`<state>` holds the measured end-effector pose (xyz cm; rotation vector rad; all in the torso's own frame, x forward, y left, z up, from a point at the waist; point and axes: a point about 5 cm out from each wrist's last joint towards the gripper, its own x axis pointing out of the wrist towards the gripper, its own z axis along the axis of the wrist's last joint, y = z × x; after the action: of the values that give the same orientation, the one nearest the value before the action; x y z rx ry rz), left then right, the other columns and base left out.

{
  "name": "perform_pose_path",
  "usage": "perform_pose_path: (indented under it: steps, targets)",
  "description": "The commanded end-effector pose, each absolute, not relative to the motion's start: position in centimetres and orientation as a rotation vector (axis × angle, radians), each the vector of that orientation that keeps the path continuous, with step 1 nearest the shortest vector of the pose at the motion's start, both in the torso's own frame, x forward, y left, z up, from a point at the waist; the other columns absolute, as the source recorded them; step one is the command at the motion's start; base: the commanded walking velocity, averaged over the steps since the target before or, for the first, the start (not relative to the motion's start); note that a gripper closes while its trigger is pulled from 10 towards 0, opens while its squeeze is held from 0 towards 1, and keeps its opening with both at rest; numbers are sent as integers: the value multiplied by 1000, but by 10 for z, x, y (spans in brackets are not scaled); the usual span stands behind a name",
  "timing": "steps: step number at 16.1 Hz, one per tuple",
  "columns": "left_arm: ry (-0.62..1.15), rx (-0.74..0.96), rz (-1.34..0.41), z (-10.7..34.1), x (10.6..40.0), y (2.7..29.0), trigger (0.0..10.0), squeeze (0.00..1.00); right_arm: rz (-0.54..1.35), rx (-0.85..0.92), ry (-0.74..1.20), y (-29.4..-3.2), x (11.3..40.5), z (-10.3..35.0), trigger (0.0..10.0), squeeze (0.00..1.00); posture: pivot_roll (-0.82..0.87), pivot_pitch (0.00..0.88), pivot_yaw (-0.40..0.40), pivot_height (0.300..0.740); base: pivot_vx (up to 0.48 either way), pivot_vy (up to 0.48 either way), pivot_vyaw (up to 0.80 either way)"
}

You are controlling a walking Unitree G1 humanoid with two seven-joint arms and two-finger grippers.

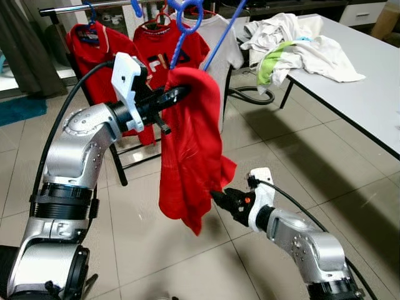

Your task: Hang hanger

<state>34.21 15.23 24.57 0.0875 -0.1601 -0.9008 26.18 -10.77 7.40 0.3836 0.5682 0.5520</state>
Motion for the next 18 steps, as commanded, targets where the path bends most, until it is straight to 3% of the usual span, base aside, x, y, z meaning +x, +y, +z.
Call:
perform_pose_path:
  steps: [1,9,10,14,18]
  targets:
    - [-231,114,-912,266,340,149,0,0,506,430,567,-115,265,76,10000,1000,30,0,15,740,0,0,0]
    - [-253,82,-939,272,339,146,0,0,496,823,535,-124,265,82,10000,1000,27,0,23,740,0,0,0]
    - [-259,71,-943,274,339,145,0,0,492,841,549,-122,266,79,10000,0,27,0,23,740,0,0,0]
    - [-280,15,-961,281,339,140,0,0,474,920,555,-108,280,74,10000,0,43,0,27,740,0,0,0]
    - [-274,7,-958,280,339,141,0,0,409,1042,511,-113,291,75,10000,0,53,0,24,740,0,0,0]
